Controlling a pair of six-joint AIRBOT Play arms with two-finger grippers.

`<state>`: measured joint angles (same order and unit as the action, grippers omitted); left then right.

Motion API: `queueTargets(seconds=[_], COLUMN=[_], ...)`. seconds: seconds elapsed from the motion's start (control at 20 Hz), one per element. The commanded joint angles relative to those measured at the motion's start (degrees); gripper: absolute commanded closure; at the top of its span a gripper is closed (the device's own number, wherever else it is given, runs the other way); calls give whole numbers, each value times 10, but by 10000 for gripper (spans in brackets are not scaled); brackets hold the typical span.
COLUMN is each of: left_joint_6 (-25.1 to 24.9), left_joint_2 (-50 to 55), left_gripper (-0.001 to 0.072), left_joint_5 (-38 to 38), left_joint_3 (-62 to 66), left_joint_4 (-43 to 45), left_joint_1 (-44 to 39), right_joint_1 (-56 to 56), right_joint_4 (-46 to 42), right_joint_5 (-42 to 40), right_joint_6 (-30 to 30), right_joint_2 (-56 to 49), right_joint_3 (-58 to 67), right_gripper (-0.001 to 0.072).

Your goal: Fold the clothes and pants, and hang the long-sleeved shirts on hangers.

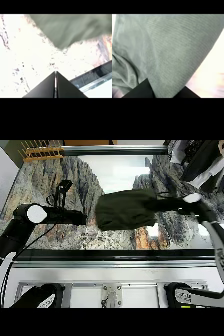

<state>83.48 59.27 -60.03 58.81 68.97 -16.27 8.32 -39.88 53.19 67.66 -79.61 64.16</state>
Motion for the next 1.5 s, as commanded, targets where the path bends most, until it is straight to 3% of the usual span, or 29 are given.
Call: queueTargets(seconds=[0.0,0.2,0.35,0.6,0.95,1.0,1.05,1.1,1.15,1.45], left_joint_6=[-1,-1,-1,-1,-1,-1,-1,-1,-1,-1], left_joint_2=[0,0,0,0,0,0,0,0,0,0], left_gripper=[687,687,687,687,686,686,687,686,687,686], left_joint_5=[1,1,1,-6,-2,-2,-2,-2,-2,-1], left_joint_3=[0,0,0,0,0,0,0,0,0,0], left_joint_4=[0,0,0,0,0,0,1,1,1,1], left_joint_1=[0,0,0,0,0,0,0,0,0,0], right_joint_1=[190,388,471,509,487,484,484,484,488,551], right_joint_4=[-148,-172,-198,-217,-219,-219,-219,-221,-226,-321], right_joint_5=[-2,43,80,89,176,186,196,204,210,210], right_joint_6=[84,91,91,91,104,104,104,104,104,138], right_joint_2=[97,136,127,127,127,127,127,127,129,184], right_joint_3=[6,5,-12,-34,-64,-70,-72,-71,-70,-9], right_gripper=[692,692,692,692,673,541,339,180,122,117])
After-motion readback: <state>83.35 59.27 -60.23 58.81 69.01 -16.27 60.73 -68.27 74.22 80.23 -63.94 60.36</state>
